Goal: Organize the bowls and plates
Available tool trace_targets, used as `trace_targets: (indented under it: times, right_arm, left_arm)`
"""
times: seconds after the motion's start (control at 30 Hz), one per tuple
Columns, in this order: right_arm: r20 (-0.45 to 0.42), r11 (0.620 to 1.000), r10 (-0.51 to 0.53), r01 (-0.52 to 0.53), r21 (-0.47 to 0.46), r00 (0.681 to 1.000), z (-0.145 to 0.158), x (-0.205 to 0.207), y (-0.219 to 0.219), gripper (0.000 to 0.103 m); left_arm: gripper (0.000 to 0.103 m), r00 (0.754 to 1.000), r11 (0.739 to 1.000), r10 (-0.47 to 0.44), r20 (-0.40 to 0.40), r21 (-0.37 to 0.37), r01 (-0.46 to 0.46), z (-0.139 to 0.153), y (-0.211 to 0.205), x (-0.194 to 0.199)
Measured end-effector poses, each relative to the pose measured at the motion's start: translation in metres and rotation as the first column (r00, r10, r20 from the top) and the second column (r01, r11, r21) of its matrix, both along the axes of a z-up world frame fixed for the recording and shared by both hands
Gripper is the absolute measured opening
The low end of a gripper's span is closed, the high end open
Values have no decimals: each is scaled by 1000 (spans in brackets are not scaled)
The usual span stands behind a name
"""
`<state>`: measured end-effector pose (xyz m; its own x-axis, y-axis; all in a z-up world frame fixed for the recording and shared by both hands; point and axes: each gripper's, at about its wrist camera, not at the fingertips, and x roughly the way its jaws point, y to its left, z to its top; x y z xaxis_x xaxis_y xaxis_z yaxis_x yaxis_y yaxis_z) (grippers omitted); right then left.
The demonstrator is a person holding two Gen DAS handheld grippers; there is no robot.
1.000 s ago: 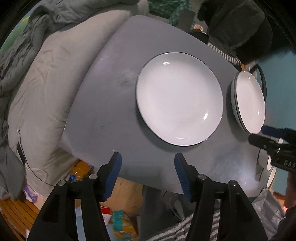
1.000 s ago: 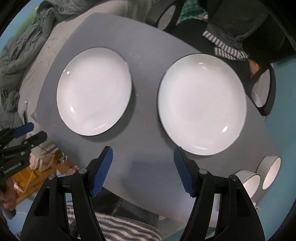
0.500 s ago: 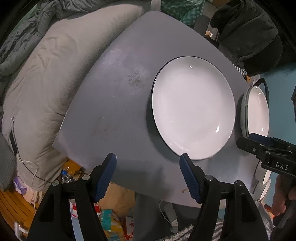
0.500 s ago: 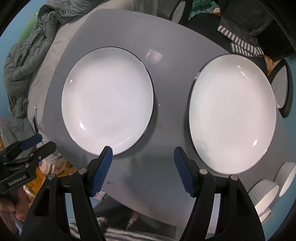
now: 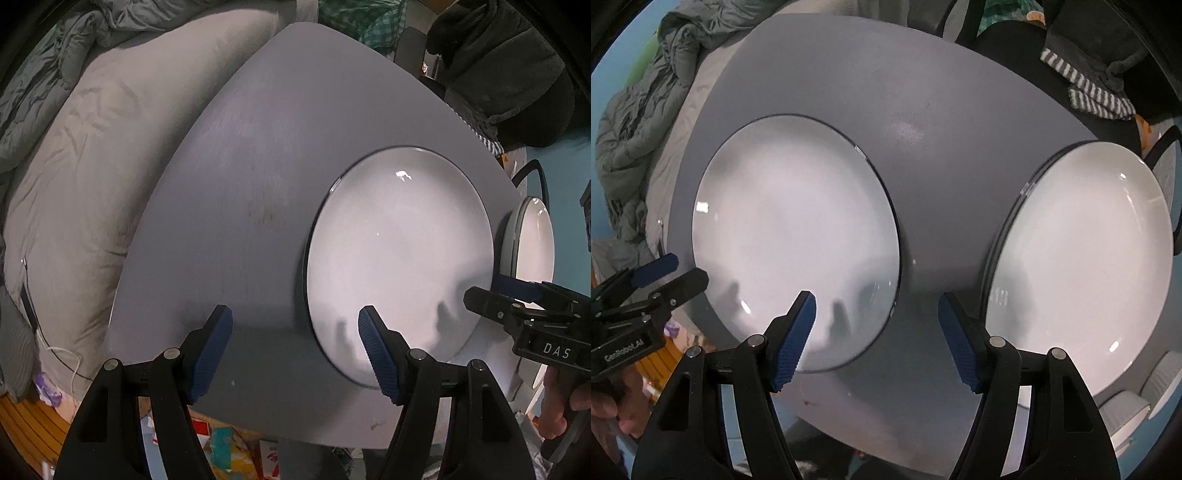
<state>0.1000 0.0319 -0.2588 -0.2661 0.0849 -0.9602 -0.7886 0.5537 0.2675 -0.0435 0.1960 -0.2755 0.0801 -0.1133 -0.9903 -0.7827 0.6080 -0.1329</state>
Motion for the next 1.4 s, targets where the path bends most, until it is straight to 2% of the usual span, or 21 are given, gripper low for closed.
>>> trace_targets:
  times: [0.13, 0.4, 0.47, 0.63, 0.7, 0.83, 0.9, 1.13, 1.4]
  right_arm:
    - [-8, 1000, -13, 13, 9, 1000, -3, 5, 7, 69]
    - [-11, 1000, 18, -18, 1, 1000, -9, 7, 17, 68]
    - [-16, 1000, 27, -27, 0, 999, -9, 6, 19, 68]
    - [-32, 999, 43, -43, -11, 999, -13, 5, 23, 54]
    - [-33, 998, 52, -53, -16, 998, -14, 4, 24, 45]
    - [-40, 998, 66, -66, -20, 997, -15, 3, 26, 36]
    - [-48, 997, 65, -67, -24, 997, -16, 4, 26, 27]
    - [-64, 998, 57, -59, -29, 996, -17, 8, 26, 22]
    - [-57, 999, 7, -10, -36, 998, -18, 9, 20, 21]
  left_arm:
    - [72, 1000, 1000, 18, 26, -12, -18, -4, 4, 4]
    - [72, 1000, 1000, -5, 5, -20, 5, -13, 4, 16]
    - [63, 1000, 1000, -11, 8, -26, 11, -13, 4, 17]
    - [54, 999, 999, -31, -15, -42, 30, -16, 3, 21]
    - [50, 999, 998, -43, -21, -40, 42, -16, 0, 23]
    - [34, 996, 996, -81, -37, -44, 80, -18, -7, 30]
    - [29, 993, 995, -100, -60, -21, 99, -17, -8, 30]
    - [21, 996, 996, -72, -45, -55, 69, -15, 1, 26]
    - [20, 996, 994, -75, -40, -81, 71, -15, 6, 23]
